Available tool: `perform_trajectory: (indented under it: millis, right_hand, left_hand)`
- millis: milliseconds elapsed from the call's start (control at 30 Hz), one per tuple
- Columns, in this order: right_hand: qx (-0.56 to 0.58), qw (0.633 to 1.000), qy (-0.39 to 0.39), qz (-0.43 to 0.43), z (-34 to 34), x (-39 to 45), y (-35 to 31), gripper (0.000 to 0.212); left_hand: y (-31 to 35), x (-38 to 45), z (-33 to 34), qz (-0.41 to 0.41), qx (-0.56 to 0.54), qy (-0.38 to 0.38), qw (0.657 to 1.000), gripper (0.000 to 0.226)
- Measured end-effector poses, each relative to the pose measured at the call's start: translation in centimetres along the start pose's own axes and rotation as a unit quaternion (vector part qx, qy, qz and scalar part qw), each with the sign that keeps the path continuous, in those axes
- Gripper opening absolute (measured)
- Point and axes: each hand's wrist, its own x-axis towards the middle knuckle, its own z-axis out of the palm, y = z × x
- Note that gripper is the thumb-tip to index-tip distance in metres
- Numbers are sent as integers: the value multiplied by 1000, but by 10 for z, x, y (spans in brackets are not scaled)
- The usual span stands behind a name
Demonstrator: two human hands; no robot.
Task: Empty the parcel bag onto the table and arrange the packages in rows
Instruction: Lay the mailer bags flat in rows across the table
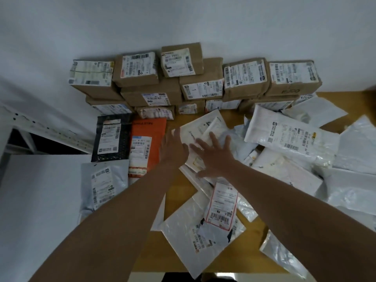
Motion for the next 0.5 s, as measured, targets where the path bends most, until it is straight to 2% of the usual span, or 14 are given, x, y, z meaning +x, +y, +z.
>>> perform_trajectory:
  millis: [67,167,233,333,400,500]
  right_hand:
    - [-27,999,-16,-14,-5,0,7,97]
    - [-54,998,38,7,-12,-4,20,82]
    - [-50,997,50,35,-16,-2,28,83]
    - [-3,996,26,91,-22,12,37,60]
    - [21,994,2,111,-24,18,35,68]
    - [37,995,-49,78,-20,26,24,102]
  left_hand:
    - [0,18,-1,-15,-11,-40,999,79]
    - [2,29,4,-41,-28,-78,996,91]
    - [2,30,8,-59,-65,-116,989,86]
    - [3,22,14,-54,-99,-148,983,64]
    - [6,10,18,-46,-99,-163,981,54]
    - [7,-7,18,-18,-52,-141,988,39]
